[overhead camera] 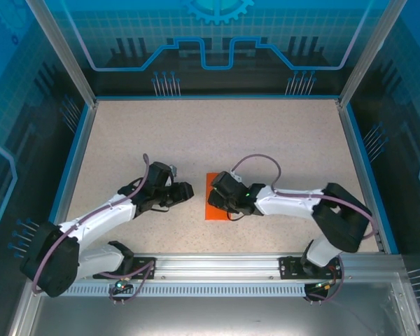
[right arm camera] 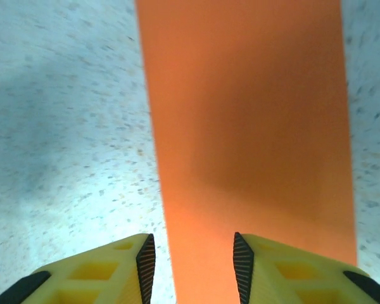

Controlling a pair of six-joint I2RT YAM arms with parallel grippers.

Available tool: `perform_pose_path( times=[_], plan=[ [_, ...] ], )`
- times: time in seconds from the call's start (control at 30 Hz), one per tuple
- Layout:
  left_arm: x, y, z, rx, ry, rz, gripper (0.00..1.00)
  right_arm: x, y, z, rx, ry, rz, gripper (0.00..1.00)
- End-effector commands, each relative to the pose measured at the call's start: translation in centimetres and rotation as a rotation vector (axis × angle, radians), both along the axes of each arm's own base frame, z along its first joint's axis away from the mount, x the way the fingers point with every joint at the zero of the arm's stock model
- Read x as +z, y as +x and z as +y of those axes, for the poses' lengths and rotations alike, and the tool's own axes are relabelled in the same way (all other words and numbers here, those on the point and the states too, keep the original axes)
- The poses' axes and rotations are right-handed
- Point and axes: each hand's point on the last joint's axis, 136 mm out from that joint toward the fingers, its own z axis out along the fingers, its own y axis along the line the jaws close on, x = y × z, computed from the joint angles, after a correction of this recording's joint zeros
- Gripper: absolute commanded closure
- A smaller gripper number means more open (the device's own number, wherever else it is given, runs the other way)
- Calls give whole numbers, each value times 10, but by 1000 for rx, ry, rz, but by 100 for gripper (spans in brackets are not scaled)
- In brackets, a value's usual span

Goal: Fold a paper plane with a square sheet of paper (pick it up from the middle)
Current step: Third fold the triangle at the center of the table.

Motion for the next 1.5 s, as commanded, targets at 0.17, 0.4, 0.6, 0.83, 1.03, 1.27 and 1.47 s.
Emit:
perform_pose_path(
  times=[0.17,0.4,0.6,0.83,1.03,1.27,1.47],
  plan=[
    [27,13,-34,-135,-143,-70,56,35,15,-56,65,-26,-71,55],
    [31,24,-51,-157,-177,-51,57,35,2,-54,102,142,-124,47],
    [32,26,-59,-152,-179,-55,57,34,-1,-43,155,162,-123,42],
    [26,27,-56,-133,-154,-44,59,18,1,-29,191,81,-43,34],
    [35,36,-53,-136,-104,-90,57,13,6,-30,181,-2,-33,22],
    [29,40,-49,-129,-73,-108,55,19,11,-34,167,-42,-76,11],
    [29,55,-59,-159,-77,-106,57,27,11,-37,195,-48,-146,12]
  ],
)
